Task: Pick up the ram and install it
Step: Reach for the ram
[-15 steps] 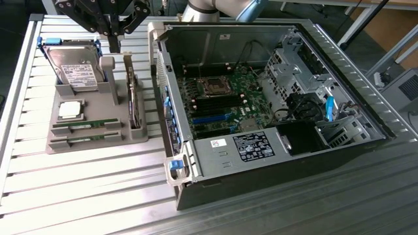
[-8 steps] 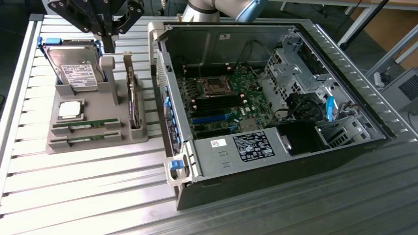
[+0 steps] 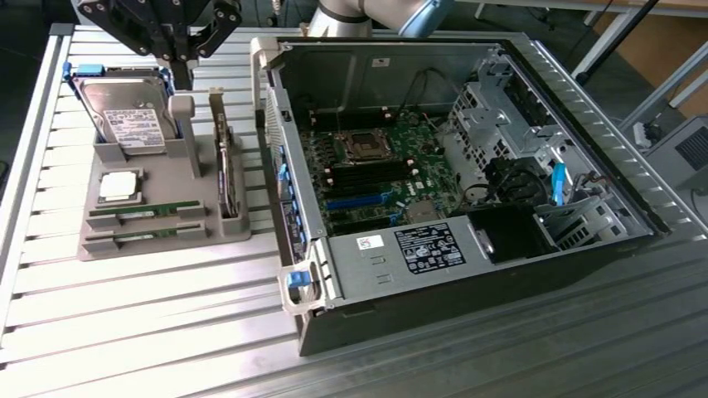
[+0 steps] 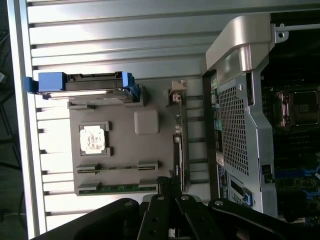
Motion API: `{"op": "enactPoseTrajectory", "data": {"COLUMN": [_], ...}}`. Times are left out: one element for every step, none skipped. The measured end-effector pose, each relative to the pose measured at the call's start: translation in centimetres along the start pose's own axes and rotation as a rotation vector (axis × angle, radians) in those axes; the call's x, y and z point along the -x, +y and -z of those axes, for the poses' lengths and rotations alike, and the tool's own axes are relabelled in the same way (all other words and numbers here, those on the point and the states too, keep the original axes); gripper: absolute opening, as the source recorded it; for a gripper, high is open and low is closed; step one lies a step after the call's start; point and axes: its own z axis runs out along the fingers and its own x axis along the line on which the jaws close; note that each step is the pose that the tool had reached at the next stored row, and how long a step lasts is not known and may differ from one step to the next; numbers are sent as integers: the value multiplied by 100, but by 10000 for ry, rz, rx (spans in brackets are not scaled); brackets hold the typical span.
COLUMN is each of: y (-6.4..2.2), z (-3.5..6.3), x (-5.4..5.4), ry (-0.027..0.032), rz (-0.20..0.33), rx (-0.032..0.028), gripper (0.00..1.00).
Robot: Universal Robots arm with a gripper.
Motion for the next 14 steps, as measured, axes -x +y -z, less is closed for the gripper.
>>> {"op": "enactPoseTrajectory", "data": {"y": [0,-1,-1,-2,-2,-2,-2,-3,-3,-3,-3,-3,-3,-3], "z": [0,1,1,1,1,1,1,1,1,1,1,1,2,2], "x": [-2,-17,-20,-23,-26,-29,-32,-34,-36,-39,-40,-42,-45,-47], "ry": [0,0,0,0,0,1,0,1,0,0,0,1,1,0], "rz": [0,0,0,0,0,0,0,0,0,0,0,0,0,0], "rx": [0,0,0,0,0,0,0,0,0,1,0,0,0,-1], "gripper": [9,9,9,9,9,9,9,9,9,9,9,9,9,9]}}
